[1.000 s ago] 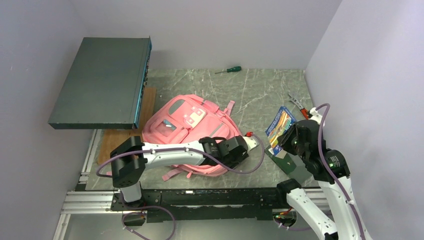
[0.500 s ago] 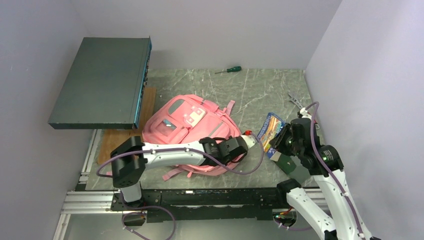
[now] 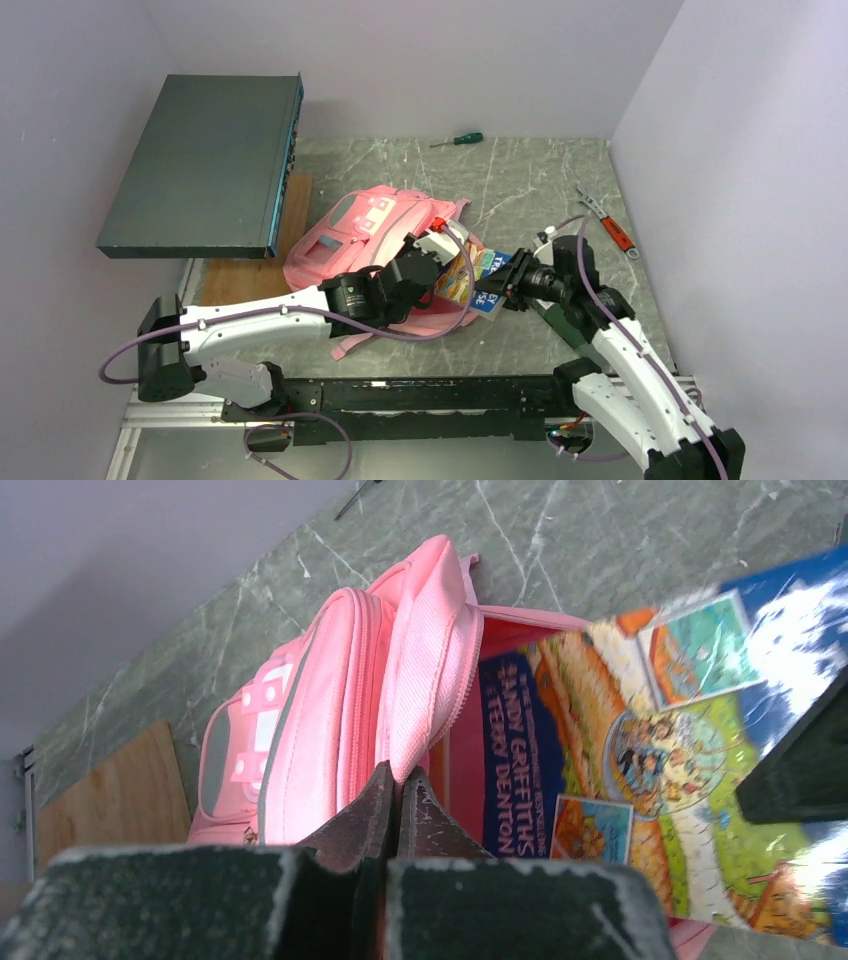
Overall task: Pack the student bag
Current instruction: Place the book in the student bag.
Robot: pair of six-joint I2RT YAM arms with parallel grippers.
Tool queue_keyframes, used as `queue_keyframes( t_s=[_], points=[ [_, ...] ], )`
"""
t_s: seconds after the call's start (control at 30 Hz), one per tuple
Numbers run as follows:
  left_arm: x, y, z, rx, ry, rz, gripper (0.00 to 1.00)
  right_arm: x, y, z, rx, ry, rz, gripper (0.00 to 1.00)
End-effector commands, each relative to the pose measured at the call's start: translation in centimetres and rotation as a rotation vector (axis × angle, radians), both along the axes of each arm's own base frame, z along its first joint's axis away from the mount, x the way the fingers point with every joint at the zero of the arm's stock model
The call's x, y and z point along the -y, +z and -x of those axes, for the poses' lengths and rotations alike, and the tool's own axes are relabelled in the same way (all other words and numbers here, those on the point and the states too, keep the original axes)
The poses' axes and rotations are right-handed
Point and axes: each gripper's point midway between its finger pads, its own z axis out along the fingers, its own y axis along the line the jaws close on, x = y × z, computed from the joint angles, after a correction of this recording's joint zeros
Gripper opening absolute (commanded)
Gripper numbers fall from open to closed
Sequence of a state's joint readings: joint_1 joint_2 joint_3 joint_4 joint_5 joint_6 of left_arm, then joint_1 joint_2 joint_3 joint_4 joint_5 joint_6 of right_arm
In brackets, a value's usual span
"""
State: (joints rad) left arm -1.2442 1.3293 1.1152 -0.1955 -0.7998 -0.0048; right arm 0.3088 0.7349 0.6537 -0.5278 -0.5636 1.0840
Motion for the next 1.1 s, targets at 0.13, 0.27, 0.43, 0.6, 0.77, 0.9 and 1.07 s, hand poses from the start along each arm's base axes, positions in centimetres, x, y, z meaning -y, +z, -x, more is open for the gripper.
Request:
queue_keyframes(
  t_s=[0.13,0.27,0.43,0.6,0.77,0.9,1.07],
  points=[
    [-0.4,7.4,-0.8,0.141,0.025,0.197,0.0,-3.4,5.0,-2.2,0.069,0.061,-0.38,0.0],
    [-0.1,7.6,-0.4,0.129,-0.012,0.2,0.0,-4.6,5.4,-3.7,0.104,0.086,-0.44,0.0],
    [0.0,8.3,-0.1,0.128,-0.045,0.19,0.0,-8.4,4.6,-7.6,0.164,0.117,-0.419,0.0],
    [-1.6,8.7,-0.5,0.13,0.041,0.185,0.0,-14.7,2.7,-10.2,0.213,0.179,-0.406,0.03],
    [-2.4,9.0,-0.5,0.171,0.028,0.159,0.0,-15.2,-2.0,-10.9,0.151,0.161,-0.264,0.52],
    [-2.3,8.6,-0.2,0.146,0.024,0.182,0.0,-13.1,-4.6,-9.5,0.152,0.162,-0.081,0.89],
    [-2.1,9.0,-0.4,0.162,0.024,0.187,0.0,-10.1,-6.7,-6.8,0.152,0.181,0.062,1.0]
  ],
)
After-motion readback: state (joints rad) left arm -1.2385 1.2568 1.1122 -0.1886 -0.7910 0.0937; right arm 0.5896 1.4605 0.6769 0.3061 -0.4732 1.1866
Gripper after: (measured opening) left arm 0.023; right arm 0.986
